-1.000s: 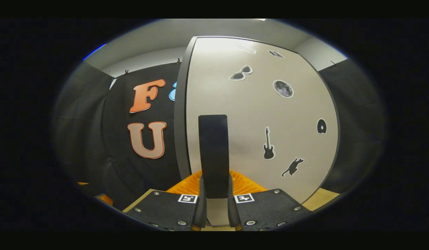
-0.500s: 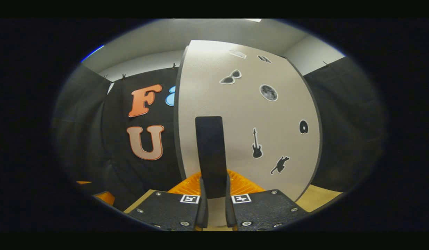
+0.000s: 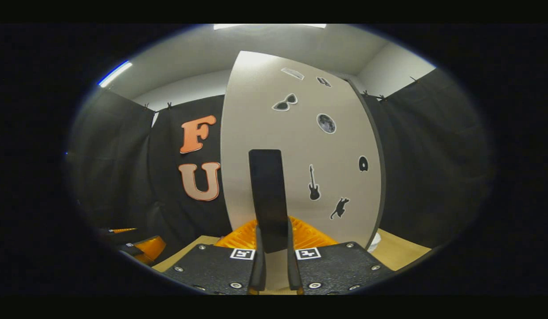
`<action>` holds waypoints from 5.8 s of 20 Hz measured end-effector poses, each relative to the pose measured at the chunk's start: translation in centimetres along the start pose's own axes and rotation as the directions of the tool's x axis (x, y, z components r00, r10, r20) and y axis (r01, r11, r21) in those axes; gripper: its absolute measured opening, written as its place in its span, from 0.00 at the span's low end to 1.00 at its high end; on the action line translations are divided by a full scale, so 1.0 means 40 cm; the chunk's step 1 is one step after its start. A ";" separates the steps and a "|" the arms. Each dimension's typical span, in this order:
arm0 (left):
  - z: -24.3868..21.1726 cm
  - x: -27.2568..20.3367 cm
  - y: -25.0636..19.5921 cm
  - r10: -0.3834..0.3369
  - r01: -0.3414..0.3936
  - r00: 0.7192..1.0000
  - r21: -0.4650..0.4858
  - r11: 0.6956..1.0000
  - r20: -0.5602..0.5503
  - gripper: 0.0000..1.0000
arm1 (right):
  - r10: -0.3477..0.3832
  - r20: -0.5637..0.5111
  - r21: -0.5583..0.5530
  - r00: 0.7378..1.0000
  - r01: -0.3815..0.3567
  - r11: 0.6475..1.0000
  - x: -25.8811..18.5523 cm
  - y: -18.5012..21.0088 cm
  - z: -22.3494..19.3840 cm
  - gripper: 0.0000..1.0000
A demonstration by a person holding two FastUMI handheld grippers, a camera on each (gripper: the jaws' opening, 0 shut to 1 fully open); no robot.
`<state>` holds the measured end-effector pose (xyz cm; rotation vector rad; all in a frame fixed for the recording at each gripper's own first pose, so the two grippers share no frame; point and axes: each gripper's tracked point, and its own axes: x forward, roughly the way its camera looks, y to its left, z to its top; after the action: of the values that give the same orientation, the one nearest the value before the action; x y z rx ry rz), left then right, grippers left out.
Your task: Open the cabinet door with the right hand, grasp the bottle in the cabinet with the left hand and place it on the coaster, then close the cabinet door with the right hand.
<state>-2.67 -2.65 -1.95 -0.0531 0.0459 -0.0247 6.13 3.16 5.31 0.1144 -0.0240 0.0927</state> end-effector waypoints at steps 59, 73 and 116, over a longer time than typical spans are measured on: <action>-0.050 0.488 -0.722 -0.402 0.403 0.915 0.027 0.915 -0.019 0.98 | -0.228 0.049 -0.191 0.972 0.233 0.953 0.012 -0.128 -0.007 0.96; -0.072 0.711 -0.819 -0.527 0.525 0.850 0.088 0.846 0.002 0.98 | -0.288 -0.024 -0.115 0.957 0.284 0.952 0.258 -0.054 -0.122 0.95; -0.164 0.157 -0.539 -0.287 0.282 0.958 0.111 0.953 0.029 0.85 | -0.037 -0.031 -0.100 0.999 0.034 0.994 -0.110 -0.083 -0.151 0.95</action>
<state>2.77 -24.70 -7.64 0.0463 -0.0088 -0.3147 2.20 0.17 -1.21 0.0133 0.0060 0.0576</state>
